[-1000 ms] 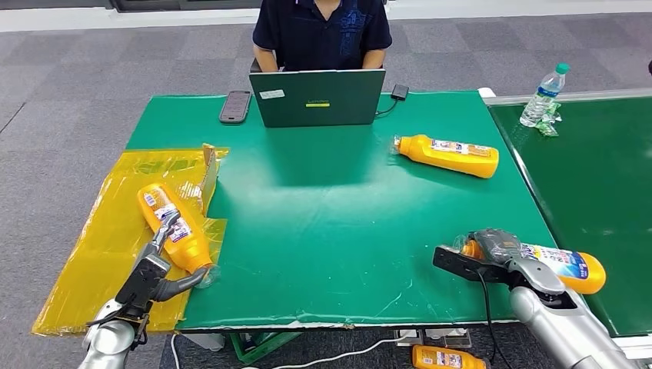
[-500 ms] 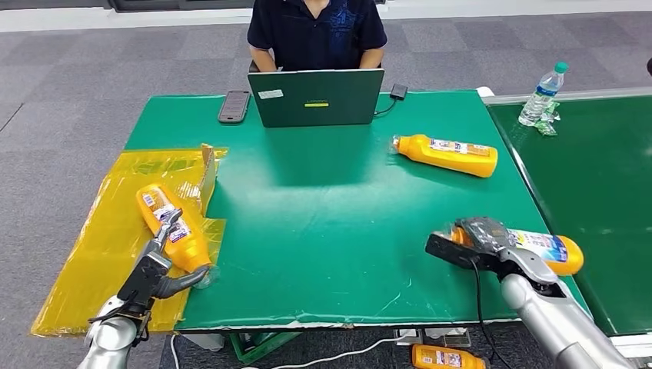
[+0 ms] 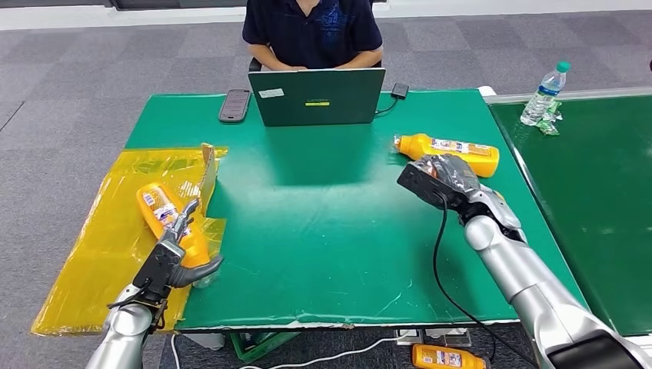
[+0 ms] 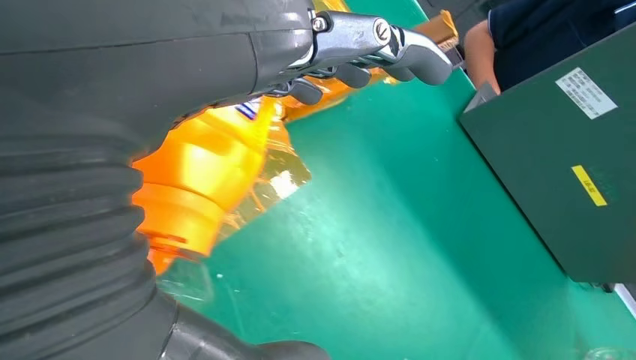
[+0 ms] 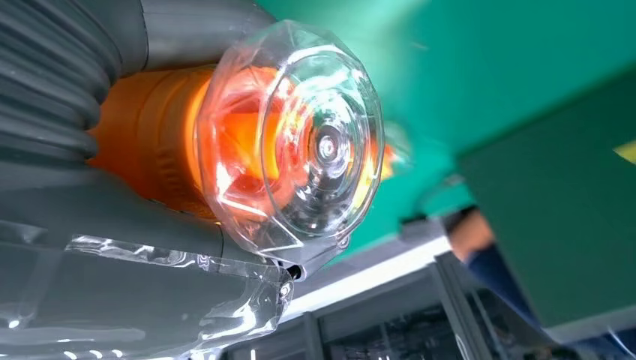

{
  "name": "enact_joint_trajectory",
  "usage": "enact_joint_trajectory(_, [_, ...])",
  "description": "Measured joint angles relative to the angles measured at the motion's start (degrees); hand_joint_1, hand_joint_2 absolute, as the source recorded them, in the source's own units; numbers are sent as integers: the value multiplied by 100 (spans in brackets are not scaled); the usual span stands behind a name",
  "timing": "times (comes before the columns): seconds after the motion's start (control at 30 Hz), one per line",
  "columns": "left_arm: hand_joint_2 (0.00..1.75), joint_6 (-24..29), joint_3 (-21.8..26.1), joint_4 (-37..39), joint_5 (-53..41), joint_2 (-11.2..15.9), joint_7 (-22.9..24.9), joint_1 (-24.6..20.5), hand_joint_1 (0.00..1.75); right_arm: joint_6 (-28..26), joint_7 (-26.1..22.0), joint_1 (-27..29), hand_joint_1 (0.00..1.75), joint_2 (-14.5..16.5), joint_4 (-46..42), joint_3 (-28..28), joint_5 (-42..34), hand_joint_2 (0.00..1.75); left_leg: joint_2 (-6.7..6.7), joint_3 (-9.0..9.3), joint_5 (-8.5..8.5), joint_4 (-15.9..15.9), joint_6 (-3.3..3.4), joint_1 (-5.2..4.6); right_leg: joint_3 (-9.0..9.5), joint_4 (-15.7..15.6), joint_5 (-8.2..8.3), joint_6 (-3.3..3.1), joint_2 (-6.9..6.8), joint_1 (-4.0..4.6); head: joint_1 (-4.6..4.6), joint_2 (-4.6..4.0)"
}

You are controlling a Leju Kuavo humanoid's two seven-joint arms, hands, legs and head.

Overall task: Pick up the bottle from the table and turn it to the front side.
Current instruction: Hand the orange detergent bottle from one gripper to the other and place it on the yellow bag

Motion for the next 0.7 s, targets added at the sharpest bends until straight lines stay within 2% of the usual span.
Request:
enact_joint_trajectory(0.3, [175, -19, -39, 208, 0, -119, 0, -146, 0, -143, -201, -647, 175, 650, 378, 0, -321, 175, -1, -2, 2, 0, -2, -1, -3, 2, 0, 0, -1, 3, 0, -1])
enact_joint_trajectory(0.53, [175, -23, -109, 293, 17, -178, -1, -209, 0, -204, -341, -856, 175, 919, 603, 0, -489, 175, -5, -6, 2, 0, -2, -1, -3, 2, 0, 0, -5, 3, 1, -1])
enact_joint_trajectory(0.7, [175, -28, -222, 576, 181, -284, 0, -590, 0, -291, -510, -1105, 175, 1349, 837, 0, -908, 175, 0, -7, 8, 0, -6, 0, -12, 2, 8, -5, 1, 1, 0, -1])
